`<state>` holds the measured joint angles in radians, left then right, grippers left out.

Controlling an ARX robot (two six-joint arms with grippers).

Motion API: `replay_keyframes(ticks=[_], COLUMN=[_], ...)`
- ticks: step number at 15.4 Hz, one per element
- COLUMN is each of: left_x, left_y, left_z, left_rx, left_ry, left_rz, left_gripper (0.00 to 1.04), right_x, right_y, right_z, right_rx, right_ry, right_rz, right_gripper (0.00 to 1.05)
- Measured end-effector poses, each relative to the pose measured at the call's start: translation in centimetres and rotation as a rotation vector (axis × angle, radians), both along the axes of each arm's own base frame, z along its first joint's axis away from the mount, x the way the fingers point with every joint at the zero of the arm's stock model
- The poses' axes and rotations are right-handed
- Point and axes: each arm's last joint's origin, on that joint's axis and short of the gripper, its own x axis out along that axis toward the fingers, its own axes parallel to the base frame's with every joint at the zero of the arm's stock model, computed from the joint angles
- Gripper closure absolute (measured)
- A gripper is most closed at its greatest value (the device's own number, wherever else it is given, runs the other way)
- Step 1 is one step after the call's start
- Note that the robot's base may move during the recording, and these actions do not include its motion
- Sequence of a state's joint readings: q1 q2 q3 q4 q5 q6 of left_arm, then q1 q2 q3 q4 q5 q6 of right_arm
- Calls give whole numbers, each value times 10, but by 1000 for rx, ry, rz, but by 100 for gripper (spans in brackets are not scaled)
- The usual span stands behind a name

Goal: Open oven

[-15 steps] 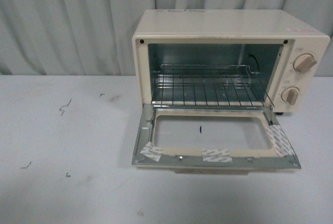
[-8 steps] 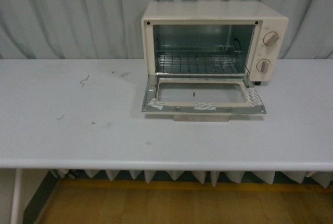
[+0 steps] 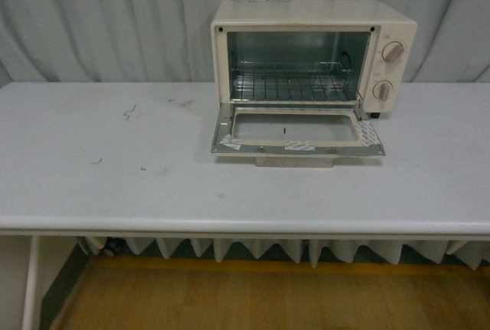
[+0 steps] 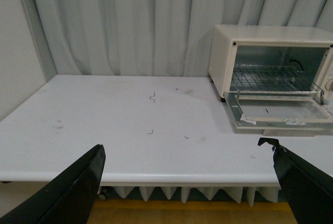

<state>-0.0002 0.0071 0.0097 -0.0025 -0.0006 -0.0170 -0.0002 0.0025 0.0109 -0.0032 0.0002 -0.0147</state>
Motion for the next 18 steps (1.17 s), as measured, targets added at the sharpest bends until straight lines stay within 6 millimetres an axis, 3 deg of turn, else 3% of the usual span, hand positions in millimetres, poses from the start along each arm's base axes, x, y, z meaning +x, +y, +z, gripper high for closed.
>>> replay_keyframes(ticks=[18], left_x=[0], left_y=[0], left_z=[0], left_rx=[0], left_ry=[0], left_rz=[0], left_gripper=[7], right_x=[0], right_y=[0], right_z=[0], right_rx=[0], right_ry=[0], right_rz=[0], right_gripper=[6])
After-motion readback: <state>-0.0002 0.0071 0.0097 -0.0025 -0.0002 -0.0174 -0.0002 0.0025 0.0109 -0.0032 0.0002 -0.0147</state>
